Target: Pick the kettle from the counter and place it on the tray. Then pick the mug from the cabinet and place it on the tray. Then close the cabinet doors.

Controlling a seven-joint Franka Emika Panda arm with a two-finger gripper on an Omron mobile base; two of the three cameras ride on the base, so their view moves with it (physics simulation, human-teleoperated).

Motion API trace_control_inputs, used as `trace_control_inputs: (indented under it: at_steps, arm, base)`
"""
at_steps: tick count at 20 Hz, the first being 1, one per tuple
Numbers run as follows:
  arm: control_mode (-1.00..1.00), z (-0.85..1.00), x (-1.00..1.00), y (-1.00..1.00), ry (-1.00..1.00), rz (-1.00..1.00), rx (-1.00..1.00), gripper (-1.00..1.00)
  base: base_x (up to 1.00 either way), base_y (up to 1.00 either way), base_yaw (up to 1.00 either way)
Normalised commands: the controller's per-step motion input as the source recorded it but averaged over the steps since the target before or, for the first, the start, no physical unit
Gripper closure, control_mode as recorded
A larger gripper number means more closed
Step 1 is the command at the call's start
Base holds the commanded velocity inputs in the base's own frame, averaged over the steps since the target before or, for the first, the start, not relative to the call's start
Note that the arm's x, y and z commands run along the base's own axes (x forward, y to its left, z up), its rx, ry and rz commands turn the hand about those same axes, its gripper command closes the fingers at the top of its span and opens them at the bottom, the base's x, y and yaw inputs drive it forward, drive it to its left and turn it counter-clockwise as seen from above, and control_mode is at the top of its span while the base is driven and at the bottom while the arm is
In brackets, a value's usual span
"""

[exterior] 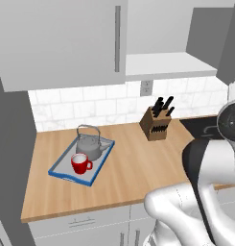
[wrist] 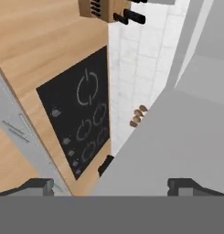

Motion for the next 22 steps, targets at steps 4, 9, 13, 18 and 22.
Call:
trace_control_inputs:
  at_steps: [4,9,13,18,22]
  arm:
    - [-1.00,0.00,-0.33,-0.82,0.00,-0.09,0.00,-1.00]
    - [-1.00,0.01,-0.29,-0.73,0.00,-0.10,0.00,-1.00]
    - [-1.00,0.00,-0.28,-0.53,-0.06,-0.15,0.00,-1.00]
    - [-1.00,0.05,-0.27,-0.56,-0.05,-0.14,0.00,-1.00]
    - [-1.00,0.08,-0.29,-0.43,-0.07,-0.08,0.00,-1.00]
  base:
    - [0.00,0.00,0.00]
    - [0.00,0.00,0.00]
    - [0.00,0.00,0.00]
    - [0.00,0.00,0.00]
    - [0.00,0.00,0.00]
